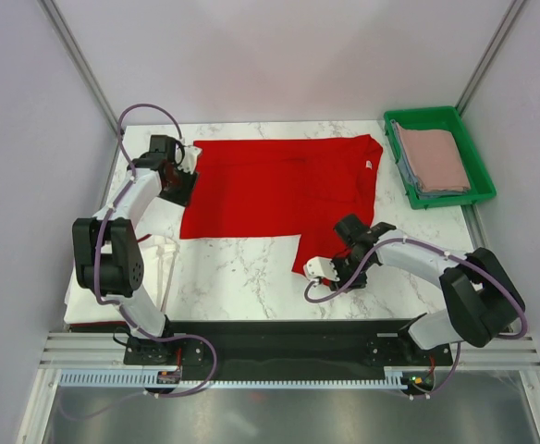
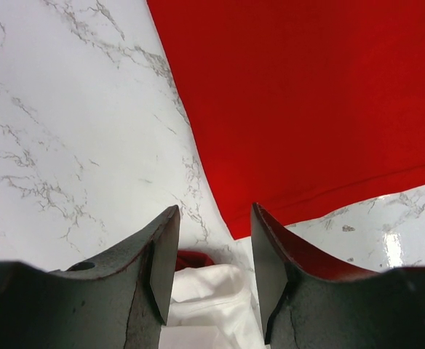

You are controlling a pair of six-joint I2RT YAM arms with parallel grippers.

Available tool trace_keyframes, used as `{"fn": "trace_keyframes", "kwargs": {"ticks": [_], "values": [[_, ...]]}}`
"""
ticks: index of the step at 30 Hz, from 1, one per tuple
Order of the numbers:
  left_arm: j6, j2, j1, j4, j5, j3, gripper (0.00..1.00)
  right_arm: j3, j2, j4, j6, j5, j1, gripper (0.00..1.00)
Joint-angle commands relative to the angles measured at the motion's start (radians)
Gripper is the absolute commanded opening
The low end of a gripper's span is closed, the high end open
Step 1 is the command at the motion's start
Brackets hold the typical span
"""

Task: Fold and stack the t-shirts
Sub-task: Fold the tshirt

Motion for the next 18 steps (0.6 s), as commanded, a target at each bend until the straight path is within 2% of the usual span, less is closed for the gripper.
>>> {"fn": "trace_keyframes", "kwargs": {"ticks": [1, 10, 11, 12, 13, 15, 18], "values": [[0.005, -0.002, 0.009, 0.008, -0.021, 0.022, 0.52, -0.012, 0.017, 0.018, 0.003, 0.011, 0.011, 0.40], [0.014, 0.003, 0.016, 0.008, -0.028, 0.023, 0.52, -0.041, -0.045, 0.000, 0.035, 0.028, 0.023, 0.37], [0.011, 0.004, 0.016, 0.007, -0.026, 0.023, 0.52, -0.045, -0.042, 0.000, 0.038, 0.032, 0.025, 0.33], [0.012, 0.004, 0.018, 0.005, -0.026, 0.023, 0.52, -0.045, -0.041, -0.006, 0.041, 0.034, 0.027, 0.21], [0.012, 0.003, 0.018, 0.007, -0.026, 0.022, 0.52, -0.042, -0.039, -0.010, 0.060, 0.037, 0.027, 0.16], [0.012, 0.001, 0.018, 0.005, -0.026, 0.011, 0.52, -0.032, -0.053, -0.013, 0.075, 0.048, 0.025, 0.08], [0.008, 0.004, 0.019, 0.000, -0.023, 0.002, 0.52, -0.022, -0.105, 0.004, 0.115, 0.071, 0.027, 0.04]]}}
